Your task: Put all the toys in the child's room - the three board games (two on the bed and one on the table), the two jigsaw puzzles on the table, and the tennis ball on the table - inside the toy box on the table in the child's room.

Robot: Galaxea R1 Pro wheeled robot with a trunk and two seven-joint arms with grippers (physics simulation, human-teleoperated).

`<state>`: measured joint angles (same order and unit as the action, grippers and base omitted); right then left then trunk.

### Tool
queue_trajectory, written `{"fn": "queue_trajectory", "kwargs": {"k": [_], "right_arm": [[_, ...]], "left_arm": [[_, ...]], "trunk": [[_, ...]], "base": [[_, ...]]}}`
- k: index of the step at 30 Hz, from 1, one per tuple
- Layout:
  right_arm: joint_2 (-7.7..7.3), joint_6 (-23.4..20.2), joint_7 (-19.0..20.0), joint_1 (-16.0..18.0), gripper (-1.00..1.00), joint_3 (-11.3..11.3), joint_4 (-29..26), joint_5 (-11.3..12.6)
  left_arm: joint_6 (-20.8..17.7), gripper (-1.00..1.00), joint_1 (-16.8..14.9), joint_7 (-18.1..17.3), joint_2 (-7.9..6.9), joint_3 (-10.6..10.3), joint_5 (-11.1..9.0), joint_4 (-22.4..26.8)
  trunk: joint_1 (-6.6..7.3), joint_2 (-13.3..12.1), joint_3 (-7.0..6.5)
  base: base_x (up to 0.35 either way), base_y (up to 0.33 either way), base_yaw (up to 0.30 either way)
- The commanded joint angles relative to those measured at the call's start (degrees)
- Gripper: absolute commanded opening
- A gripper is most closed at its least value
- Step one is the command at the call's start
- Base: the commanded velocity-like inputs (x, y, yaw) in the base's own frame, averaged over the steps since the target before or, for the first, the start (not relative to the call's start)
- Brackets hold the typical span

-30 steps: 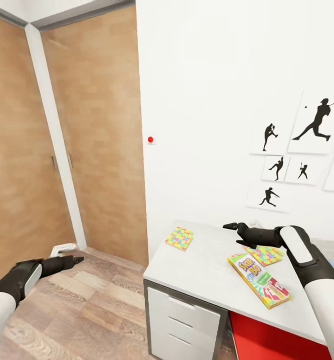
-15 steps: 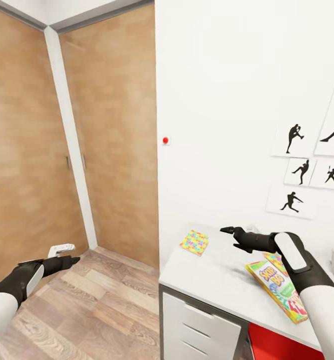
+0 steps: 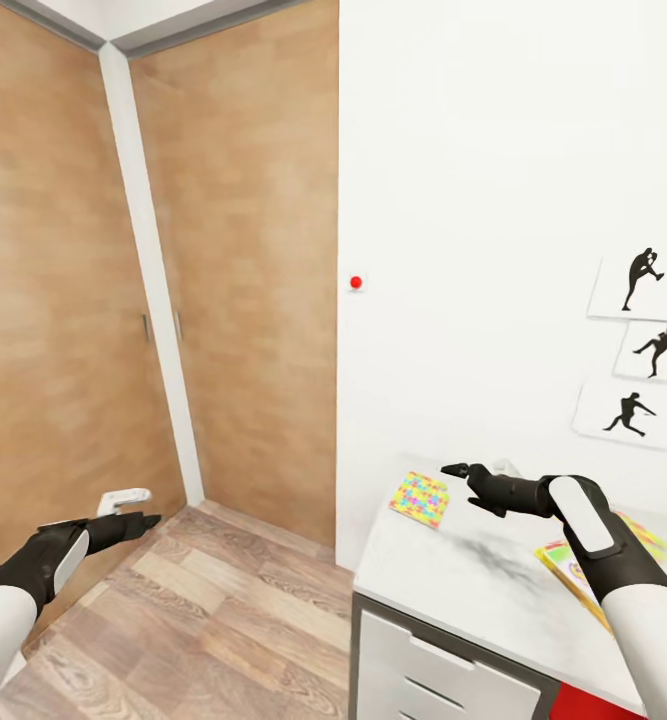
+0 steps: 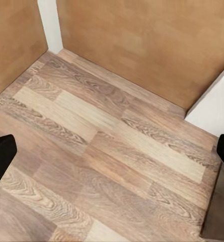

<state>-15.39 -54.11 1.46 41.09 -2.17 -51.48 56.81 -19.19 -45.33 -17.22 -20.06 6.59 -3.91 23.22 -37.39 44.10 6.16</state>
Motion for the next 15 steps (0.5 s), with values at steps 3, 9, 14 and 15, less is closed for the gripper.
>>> {"fn": "queue_trajectory", "kwargs": {"k": [3,9,14,15], "right_arm": [[0.03,-0.2,-2.1,0.0,1.00,0.1,-1.2,-0.2],[0.29,-0.6,-16.7,0.5,1.00,0.0,-3.5,0.0],[1.37,-1.2,-31.4,4.6,1.00,-0.1,-3.6,0.4],[1.47,-1.3,-32.4,5.0,1.00,-0.1,-3.6,0.4]], "left_arm": [[-0.5,1.00,0.0,-0.2,0.02,0.3,-0.4,0.1],[1.0,1.00,0.0,-0.3,0.22,0.2,-0.5,0.1],[2.0,1.00,0.1,-0.3,0.97,0.3,-0.5,0.1],[2.0,1.00,0.1,-0.3,1.05,0.3,-0.5,0.1]], "trunk": [[-0.03,0.1,0.10],[-0.03,0.1,0.10],[-0.03,0.1,0.10],[-0.03,0.1,0.10]], "base": [[0.173,0.232,0.000],[0.145,0.082,0.000],[0.058,0.009,0.000],[0.014,0.002,0.000]]}}
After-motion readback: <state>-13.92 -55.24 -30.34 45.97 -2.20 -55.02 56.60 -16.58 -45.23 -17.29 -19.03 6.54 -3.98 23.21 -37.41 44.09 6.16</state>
